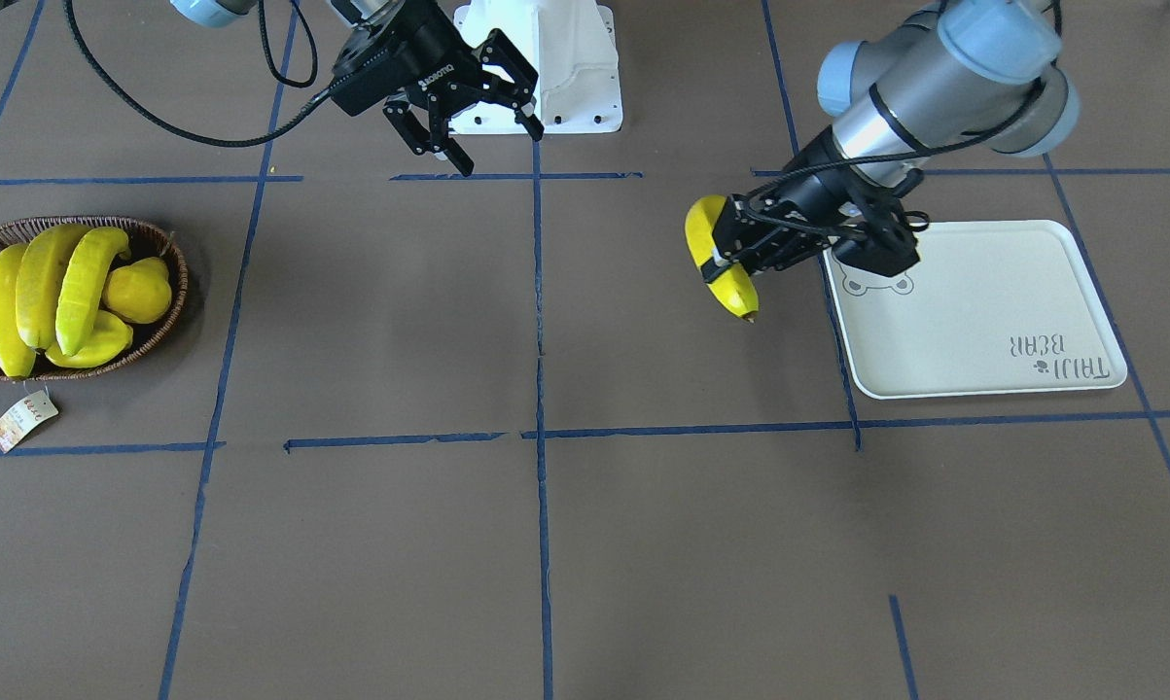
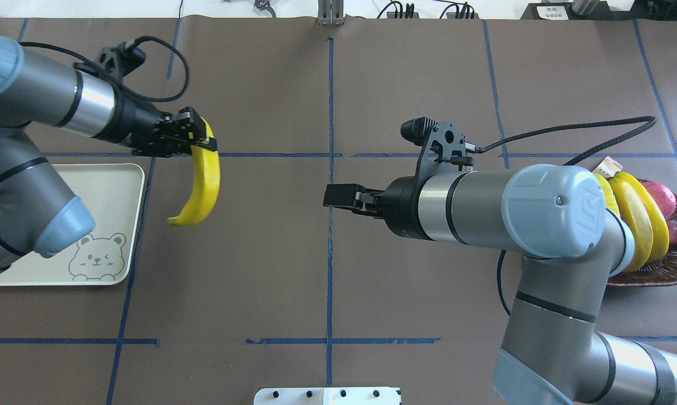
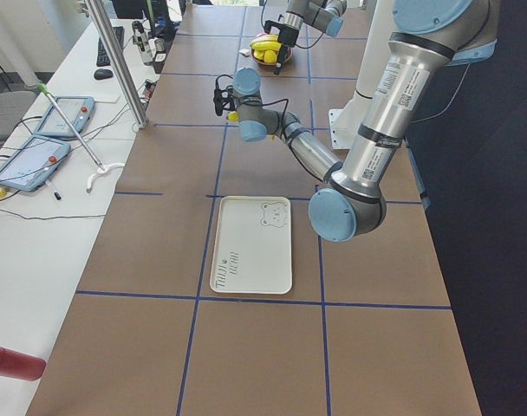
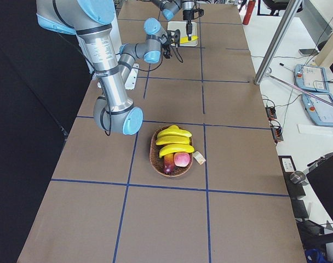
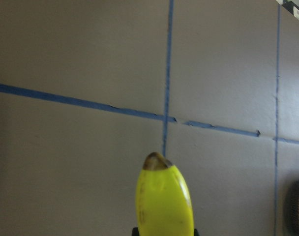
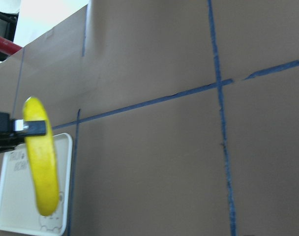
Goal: Transfer all bananas from basket to plate
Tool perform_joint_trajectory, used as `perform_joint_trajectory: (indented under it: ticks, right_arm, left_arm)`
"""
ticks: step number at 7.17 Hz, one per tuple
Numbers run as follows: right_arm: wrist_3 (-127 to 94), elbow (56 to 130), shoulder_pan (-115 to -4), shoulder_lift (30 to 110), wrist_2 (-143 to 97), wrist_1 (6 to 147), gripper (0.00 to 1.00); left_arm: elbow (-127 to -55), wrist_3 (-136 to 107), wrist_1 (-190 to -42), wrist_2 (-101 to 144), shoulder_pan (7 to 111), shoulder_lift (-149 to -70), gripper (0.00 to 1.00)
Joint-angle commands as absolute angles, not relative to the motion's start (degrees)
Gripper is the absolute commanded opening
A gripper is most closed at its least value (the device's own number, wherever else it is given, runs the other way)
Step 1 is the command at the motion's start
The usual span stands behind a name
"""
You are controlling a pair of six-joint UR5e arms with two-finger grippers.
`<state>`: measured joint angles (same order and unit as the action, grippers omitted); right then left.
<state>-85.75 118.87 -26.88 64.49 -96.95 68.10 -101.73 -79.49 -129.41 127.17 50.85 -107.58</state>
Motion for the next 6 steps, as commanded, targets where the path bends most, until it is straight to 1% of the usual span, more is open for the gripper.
perform_joint_trajectory:
  ticks: [1, 2, 3, 6]
  right_arm:
    - [-82.4, 119.5, -31.4, 64.5, -98.7, 81.6, 1.00]
    - [-76.2, 120.7, -33.0, 64.7, -100.0, 85.8, 1.00]
    - [-74.1, 120.9, -33.6, 65.3, -100.0, 86.8, 1.00]
    - [-74.0, 121.0, -33.6, 65.4, -100.0, 86.8, 1.00]
  left_arm:
    - [-100.3, -60.5, -128.9, 126.7, 59.2, -92.0, 0.00]
    - [-98.1, -52.0, -128.8, 126.5, 63.2, -87.8, 0.00]
    - [-95.6, -46.5, -128.8, 126.4, 64.7, -85.9, 0.00]
    - [-91.2, -46.3, -128.8, 125.6, 64.2, -85.5, 0.00]
